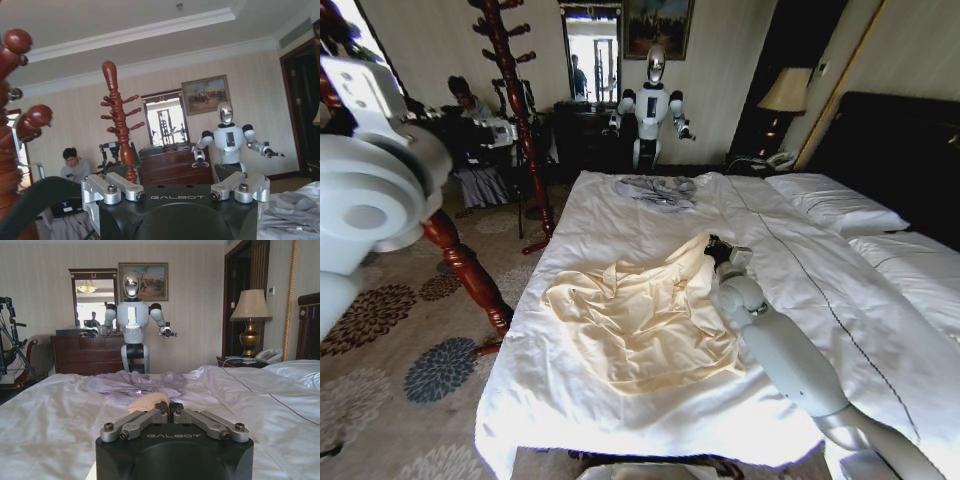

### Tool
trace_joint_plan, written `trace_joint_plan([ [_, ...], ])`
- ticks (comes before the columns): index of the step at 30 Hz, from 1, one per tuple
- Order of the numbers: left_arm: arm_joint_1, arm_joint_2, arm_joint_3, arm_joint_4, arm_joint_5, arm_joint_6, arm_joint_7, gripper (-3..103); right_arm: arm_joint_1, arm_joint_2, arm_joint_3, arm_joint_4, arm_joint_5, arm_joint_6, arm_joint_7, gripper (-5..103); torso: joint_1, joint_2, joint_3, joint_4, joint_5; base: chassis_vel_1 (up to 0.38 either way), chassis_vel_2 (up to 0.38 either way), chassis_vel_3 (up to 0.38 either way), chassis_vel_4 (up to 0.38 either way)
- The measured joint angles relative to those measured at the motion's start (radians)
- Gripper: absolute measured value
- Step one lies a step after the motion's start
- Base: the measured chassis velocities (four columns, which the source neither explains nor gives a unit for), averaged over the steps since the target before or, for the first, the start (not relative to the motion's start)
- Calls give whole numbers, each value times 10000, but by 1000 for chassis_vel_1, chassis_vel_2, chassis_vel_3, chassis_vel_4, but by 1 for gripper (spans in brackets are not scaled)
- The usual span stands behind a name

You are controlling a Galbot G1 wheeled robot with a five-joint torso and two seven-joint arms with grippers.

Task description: Pick up the clothes from the bed and hang them on the clothes hanger.

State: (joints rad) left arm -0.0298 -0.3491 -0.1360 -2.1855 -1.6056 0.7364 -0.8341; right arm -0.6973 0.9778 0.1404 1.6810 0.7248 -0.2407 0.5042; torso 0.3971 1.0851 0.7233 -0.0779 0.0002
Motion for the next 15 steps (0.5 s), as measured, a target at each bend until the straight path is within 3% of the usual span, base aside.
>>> trace_joint_plan([
  [6,-528,847,-467,191,-1244,70,-524,99,22,-60,-8,39,-15,5,2,1,0,0,0,-2,-2,0,0,0,0],
  [10,-185,1397,-1309,490,-1870,69,-512,99,40,-131,0,116,52,5,23,1,1,0,1,-1,-1,0,0,0,0],
  [13,1261,1926,-3007,772,-2265,46,-358,99,-5,-204,52,215,88,6,48,1,0,0,0,2,-5,0,0,0,0],
  [15,1768,2111,-3465,808,-2600,44,-302,99,-73,-234,122,293,102,5,56,1,0,0,0,10,-5,0,0,0,0],
])
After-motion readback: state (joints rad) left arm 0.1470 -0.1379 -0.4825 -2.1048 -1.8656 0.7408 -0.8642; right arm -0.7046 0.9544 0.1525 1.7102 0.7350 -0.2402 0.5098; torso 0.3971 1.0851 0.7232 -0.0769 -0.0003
